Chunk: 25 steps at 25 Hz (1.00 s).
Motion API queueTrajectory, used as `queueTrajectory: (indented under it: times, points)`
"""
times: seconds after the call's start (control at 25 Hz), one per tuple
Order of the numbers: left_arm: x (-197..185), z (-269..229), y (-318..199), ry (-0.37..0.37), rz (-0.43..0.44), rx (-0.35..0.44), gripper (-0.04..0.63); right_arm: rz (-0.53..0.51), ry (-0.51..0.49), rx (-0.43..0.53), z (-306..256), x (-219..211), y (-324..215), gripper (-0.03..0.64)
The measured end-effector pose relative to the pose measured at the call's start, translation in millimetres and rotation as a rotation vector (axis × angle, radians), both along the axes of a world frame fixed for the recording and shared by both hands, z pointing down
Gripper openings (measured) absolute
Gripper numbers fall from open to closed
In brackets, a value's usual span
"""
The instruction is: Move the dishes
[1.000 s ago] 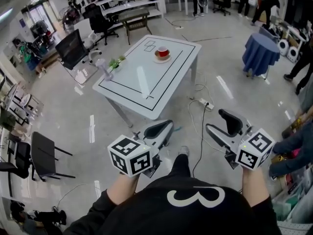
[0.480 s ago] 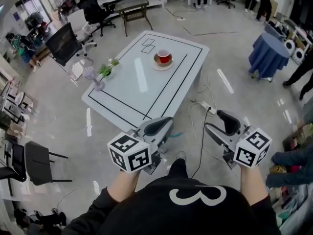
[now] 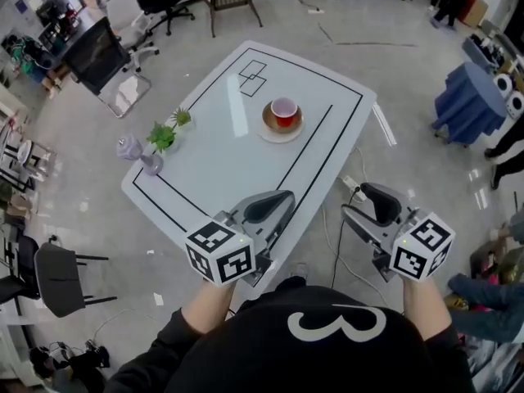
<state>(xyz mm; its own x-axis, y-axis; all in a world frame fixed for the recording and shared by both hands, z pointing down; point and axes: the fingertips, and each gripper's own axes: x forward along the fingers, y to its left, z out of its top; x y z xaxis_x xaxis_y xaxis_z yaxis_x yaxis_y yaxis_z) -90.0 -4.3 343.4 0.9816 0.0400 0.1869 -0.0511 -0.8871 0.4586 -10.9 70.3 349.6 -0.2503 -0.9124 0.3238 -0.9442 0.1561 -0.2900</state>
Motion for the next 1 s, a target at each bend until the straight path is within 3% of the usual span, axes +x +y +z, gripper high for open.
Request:
queueTrajectory:
  times: [0.12, 0.56, 1.0]
  points:
    - [11, 5, -16, -0.031, -0.024, 0.033, 0.002, -0.015, -0.001, 0.000, 0, 12, -23, 0.247]
    - [18, 2, -65, -0.024, -0.164, 0.024, 0.002, -0.109, -0.012, 0.019, -6, 40, -97, 0.229]
    - [36, 25, -127, -0.094, -0.475, 0.010, 0.002, -0.327, -0.053, -0.025, 20, 85, -204, 0.224]
